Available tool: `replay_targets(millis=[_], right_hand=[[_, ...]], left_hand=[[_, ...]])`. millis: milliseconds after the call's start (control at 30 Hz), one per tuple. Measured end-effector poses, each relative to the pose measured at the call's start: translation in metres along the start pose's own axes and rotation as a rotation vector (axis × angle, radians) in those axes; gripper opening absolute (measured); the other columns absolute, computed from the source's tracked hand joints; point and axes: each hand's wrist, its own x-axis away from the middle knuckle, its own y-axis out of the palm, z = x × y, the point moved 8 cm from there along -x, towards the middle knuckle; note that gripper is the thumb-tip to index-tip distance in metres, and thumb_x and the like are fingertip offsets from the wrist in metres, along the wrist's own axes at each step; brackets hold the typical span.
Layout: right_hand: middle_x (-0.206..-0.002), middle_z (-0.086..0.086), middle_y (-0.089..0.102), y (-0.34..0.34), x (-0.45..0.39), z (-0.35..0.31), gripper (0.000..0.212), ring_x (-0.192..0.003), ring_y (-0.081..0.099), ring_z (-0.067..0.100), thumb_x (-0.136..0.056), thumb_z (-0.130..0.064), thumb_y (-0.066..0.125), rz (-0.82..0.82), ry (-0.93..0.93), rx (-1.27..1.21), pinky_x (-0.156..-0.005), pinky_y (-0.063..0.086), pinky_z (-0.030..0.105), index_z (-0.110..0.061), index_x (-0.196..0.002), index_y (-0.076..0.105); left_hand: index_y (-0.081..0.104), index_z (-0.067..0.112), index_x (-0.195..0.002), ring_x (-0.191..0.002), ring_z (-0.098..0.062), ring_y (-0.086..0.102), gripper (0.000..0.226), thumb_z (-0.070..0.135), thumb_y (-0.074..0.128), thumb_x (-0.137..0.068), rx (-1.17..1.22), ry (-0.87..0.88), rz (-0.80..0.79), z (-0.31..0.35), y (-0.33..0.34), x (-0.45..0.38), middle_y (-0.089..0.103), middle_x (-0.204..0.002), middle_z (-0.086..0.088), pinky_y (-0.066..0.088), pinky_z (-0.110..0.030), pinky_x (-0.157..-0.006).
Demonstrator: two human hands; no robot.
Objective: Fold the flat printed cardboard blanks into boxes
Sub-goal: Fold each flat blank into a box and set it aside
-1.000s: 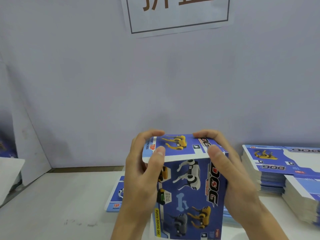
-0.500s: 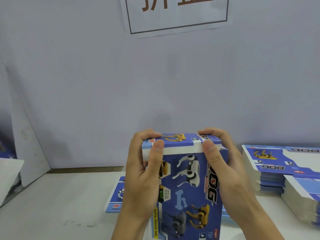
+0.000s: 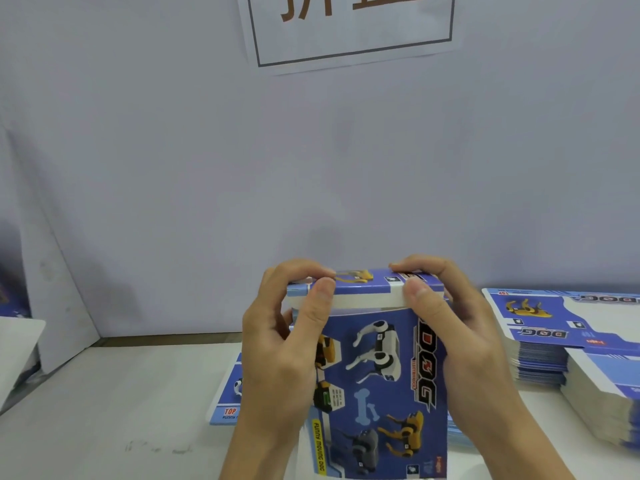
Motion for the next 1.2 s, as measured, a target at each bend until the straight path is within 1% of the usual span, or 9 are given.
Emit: replay_targets(millis=[200, 333, 400, 533, 633, 767, 967, 1133, 1200], right_hand=[[-0.092, -0.005, 0.075, -0.003, 0.0, 0.009, 0.014, -0.078, 0.076, 0.026, -0.08, -0.031, 0.064, 0.004, 0.052, -0.097, -0.051, 0.056, 0.028, -0.023, -0.091, 0.068], [-0.102, 0.004, 0.074, 0.002, 0.0, 0.007, 0.035, -0.089, 0.075, 0.031, -0.076, -0.047, 0.075, -0.038, 0.031, -0.135, -0.059, 0.059, 0.034, -0.025, -0.102, 0.07], [-0.12, -0.004, 0.069, 0.004, 0.0, 0.004, 0.044, -0.102, 0.072, 0.028, -0.072, -0.056, 0.079, -0.044, -0.001, -0.101, -0.065, 0.061, 0.035, -0.03, -0.107, 0.071], [-0.134, -0.015, 0.06, 0.0, 0.0, 0.004, 0.031, -0.118, 0.064, 0.019, -0.072, -0.057, 0.077, 0.002, -0.034, -0.019, -0.068, 0.062, 0.034, -0.034, -0.093, 0.075], [-0.131, -0.014, 0.062, 0.0, -0.001, 0.003, 0.043, -0.116, 0.065, 0.018, -0.063, -0.067, 0.079, 0.027, -0.044, 0.005, -0.069, 0.062, 0.035, -0.031, -0.087, 0.075], [-0.126, -0.012, 0.065, -0.006, -0.002, 0.006, 0.018, -0.105, 0.071, 0.023, -0.069, -0.043, 0.075, 0.067, -0.022, -0.041, -0.059, 0.06, 0.032, -0.028, -0.079, 0.074], [-0.124, -0.012, 0.066, -0.008, -0.002, 0.007, 0.016, -0.099, 0.072, 0.024, -0.07, -0.041, 0.07, 0.101, -0.025, -0.012, -0.056, 0.06, 0.03, -0.027, -0.077, 0.073], [-0.122, -0.014, 0.068, -0.002, 0.0, -0.005, 0.017, -0.102, 0.071, 0.011, -0.08, -0.028, 0.07, 0.047, -0.084, 0.015, -0.062, 0.06, 0.025, -0.027, -0.096, 0.075], [-0.117, -0.018, 0.07, -0.001, 0.001, -0.008, 0.029, -0.104, 0.069, 0.006, -0.084, -0.036, 0.072, 0.032, -0.112, 0.077, -0.071, 0.062, 0.03, -0.029, -0.112, 0.07]], left_hand=[[0.074, 0.024, -0.096, -0.115, -0.029, 0.065, 0.026, 0.044, 0.077, -0.079, 0.126, -0.047, -0.143, -0.005, -0.004, 0.0, 0.059, -0.133, 0.002, 0.06, -0.037, -0.066], [0.072, 0.031, -0.102, -0.125, -0.024, 0.06, 0.044, 0.056, 0.082, -0.068, 0.039, -0.073, -0.217, -0.003, -0.005, 0.0, 0.056, -0.138, 0.008, 0.062, -0.042, -0.067], [0.073, 0.03, -0.101, -0.125, -0.022, 0.059, 0.044, 0.057, 0.081, -0.068, 0.006, -0.05, -0.208, -0.001, -0.005, -0.001, 0.058, -0.136, 0.01, 0.062, -0.04, -0.064], [0.074, 0.03, -0.103, -0.123, -0.022, 0.061, 0.042, 0.056, 0.078, -0.07, -0.023, -0.036, -0.174, -0.004, -0.003, 0.001, 0.06, -0.133, 0.009, 0.062, -0.035, -0.062], [0.071, 0.039, -0.108, -0.119, -0.023, 0.064, 0.029, 0.038, 0.07, -0.078, -0.016, -0.032, -0.151, -0.006, -0.002, 0.001, 0.06, -0.134, 0.006, 0.062, -0.035, -0.062], [0.072, 0.027, -0.095, -0.121, -0.023, 0.062, 0.02, 0.04, 0.07, -0.079, -0.007, 0.013, -0.14, -0.007, 0.0, 0.0, 0.062, -0.131, 0.012, 0.062, -0.035, -0.061], [0.074, 0.026, -0.089, -0.119, -0.028, 0.063, 0.01, 0.029, 0.072, -0.08, -0.063, 0.005, -0.091, -0.009, -0.003, 0.0, 0.065, -0.127, 0.01, 0.062, -0.035, -0.063], [0.059, 0.045, -0.121, -0.098, -0.015, 0.073, 0.064, 0.042, 0.091, -0.065, -0.188, -0.092, -0.209, -0.006, 0.0, -0.001, 0.069, -0.118, 0.015, 0.062, -0.03, -0.068], [0.059, 0.046, -0.123, -0.096, -0.017, 0.074, 0.069, 0.041, 0.087, -0.06, -0.248, -0.105, -0.203, -0.004, -0.004, -0.004, 0.07, -0.116, 0.01, 0.062, -0.031, -0.069]])
